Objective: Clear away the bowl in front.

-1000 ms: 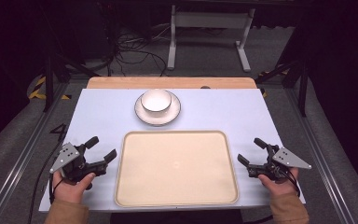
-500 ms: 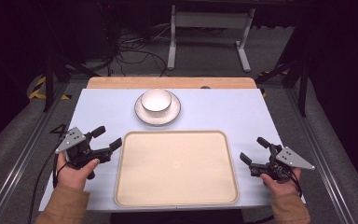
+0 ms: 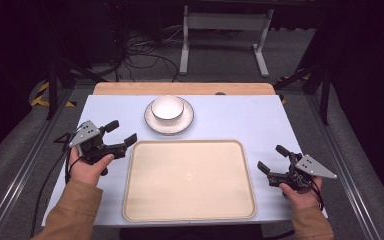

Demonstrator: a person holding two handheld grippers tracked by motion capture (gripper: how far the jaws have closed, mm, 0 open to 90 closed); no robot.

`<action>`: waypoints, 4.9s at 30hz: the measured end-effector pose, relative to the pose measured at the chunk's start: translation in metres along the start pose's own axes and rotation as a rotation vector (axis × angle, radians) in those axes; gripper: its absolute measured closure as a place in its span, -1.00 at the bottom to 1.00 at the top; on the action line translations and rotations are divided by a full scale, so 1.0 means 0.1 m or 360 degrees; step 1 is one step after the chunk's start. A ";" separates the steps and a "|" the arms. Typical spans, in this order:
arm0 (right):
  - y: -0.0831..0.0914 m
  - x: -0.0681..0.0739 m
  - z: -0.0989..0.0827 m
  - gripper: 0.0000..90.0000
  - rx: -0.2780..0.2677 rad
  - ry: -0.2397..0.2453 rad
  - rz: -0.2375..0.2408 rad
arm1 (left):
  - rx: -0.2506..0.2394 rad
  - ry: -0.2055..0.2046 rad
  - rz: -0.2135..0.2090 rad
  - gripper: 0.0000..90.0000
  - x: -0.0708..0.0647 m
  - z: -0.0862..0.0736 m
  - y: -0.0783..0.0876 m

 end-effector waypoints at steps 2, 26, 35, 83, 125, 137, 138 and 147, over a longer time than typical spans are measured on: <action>0.01 -0.01 0.00 -0.86 -0.0002 -0.0005 -0.0002 | -0.0014 -0.0017 -0.0014 -0.72 -0.02 0.04 -0.06; 0.14 0.03 -0.01 -0.86 -0.0015 -0.0015 -0.0016 | 0.0034 -0.0067 -0.0144 -0.75 -0.12 0.44 -0.75; 0.21 0.01 -0.02 -0.86 -0.0022 -0.0028 -0.0041 | 0.0017 -0.0089 -0.0156 -0.74 -0.13 0.59 -0.90; 0.28 -0.05 -0.04 -0.86 -0.0011 -0.0056 -0.0075 | 0.0799 -0.0537 -0.0176 -0.60 -0.05 0.54 -1.53; 0.43 -0.06 -0.10 -0.83 0.0016 -0.0079 -0.0119 | 0.1175 -0.0665 -0.0184 -0.05 0.10 0.04 -1.88; 0.42 -0.05 -0.09 -0.82 0.0010 -0.0081 -0.0109 | 0.1294 -0.0722 -0.0126 0.19 0.13 -0.06 -1.92; 0.41 -0.04 -0.09 -0.82 0.0009 -0.0081 -0.0108 | 0.1306 -0.0727 -0.0115 0.21 0.13 -0.07 -1.91; 0.41 -0.04 -0.09 -0.82 0.0011 -0.0087 -0.0107 | 0.1375 -0.0802 -0.0067 0.35 0.15 -0.13 -1.93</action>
Point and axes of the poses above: each handheld gripper's, and its own axes: y roughly backward along the jaws, z roughly out of its top, x roughly to its left, the point moved 6 cm from there along -y, roughly forward along the jaws, and after that the axes turned 11 degrees about y, right-handed, at the moved point
